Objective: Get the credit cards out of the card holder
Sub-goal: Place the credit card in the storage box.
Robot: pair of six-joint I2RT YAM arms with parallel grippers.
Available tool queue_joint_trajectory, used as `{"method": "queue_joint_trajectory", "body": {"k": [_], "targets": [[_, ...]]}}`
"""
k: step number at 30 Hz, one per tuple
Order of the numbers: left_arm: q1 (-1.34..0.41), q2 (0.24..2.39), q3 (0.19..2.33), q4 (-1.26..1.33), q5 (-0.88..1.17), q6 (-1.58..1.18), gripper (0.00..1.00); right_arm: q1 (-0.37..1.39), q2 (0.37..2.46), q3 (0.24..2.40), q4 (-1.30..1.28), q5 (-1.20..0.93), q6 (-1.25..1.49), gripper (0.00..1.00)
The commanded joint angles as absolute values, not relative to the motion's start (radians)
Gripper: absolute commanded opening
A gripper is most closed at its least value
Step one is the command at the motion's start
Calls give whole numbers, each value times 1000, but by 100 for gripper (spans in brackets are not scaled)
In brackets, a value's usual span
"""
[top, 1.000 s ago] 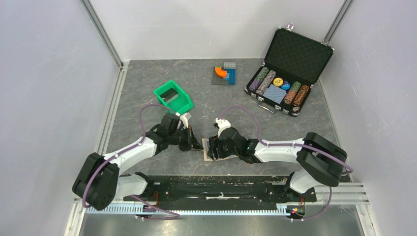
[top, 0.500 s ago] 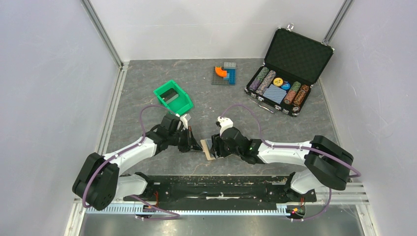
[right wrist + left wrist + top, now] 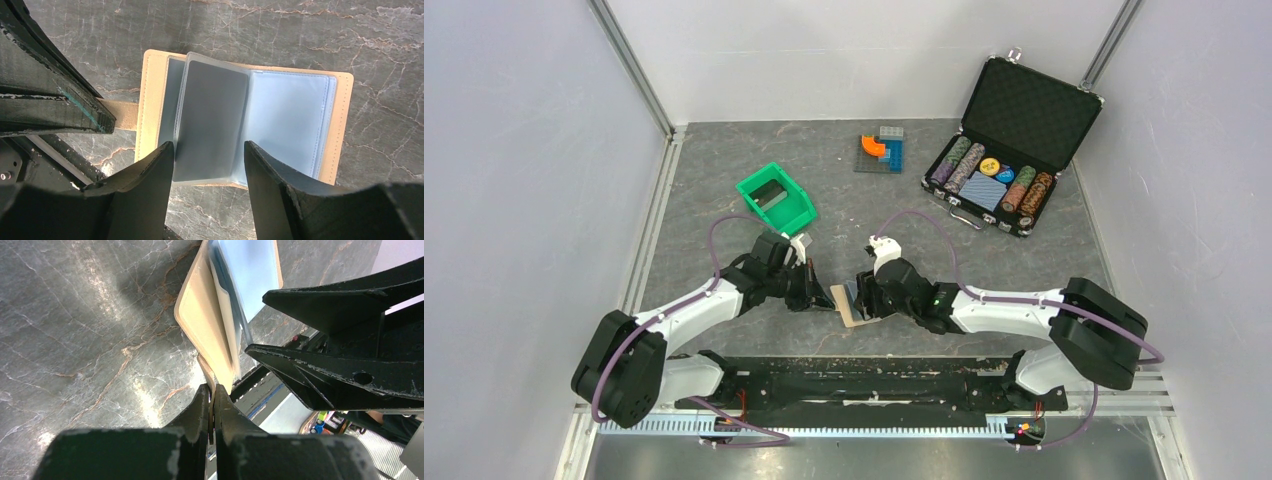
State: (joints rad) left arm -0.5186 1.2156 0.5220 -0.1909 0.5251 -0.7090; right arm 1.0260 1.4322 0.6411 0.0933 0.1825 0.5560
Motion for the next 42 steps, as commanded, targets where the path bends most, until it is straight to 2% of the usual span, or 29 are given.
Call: {"method": "queue_joint_trajectory", "body": {"k": [1, 5, 6, 7, 18, 22, 26, 29, 35, 42], "targets": [[-523, 1213, 535, -202, 516, -674, 2, 1028, 1392, 643, 78, 245, 542, 56], [-523, 1215, 537, -209, 511, -670, 2, 1028, 1363, 642, 49, 276, 533, 56], [-523, 1215, 537, -211, 509, -669, 2, 963, 1357, 641, 44, 284, 530, 56], [-523, 1217, 539, -212, 508, -668, 2, 1027, 1350, 641, 38, 290, 528, 56], [-523, 1217, 547, -238, 481, -660, 4, 1002, 1281, 643, 2, 334, 486, 56], [-523, 1217, 563, -263, 454, -657, 14, 971, 1265, 641, -23, 308, 465, 56], [-524, 1191, 585, -299, 395, -664, 36, 929, 1256, 626, -7, 245, 449, 56], [-523, 1159, 619, -330, 354, -660, 41, 877, 1265, 596, 52, 171, 433, 54], [-536, 1102, 684, -342, 337, -674, 42, 795, 1297, 551, 128, 66, 415, 49], [-601, 1141, 683, -198, 391, -740, 38, 769, 1361, 543, 181, -17, 401, 43]]}}
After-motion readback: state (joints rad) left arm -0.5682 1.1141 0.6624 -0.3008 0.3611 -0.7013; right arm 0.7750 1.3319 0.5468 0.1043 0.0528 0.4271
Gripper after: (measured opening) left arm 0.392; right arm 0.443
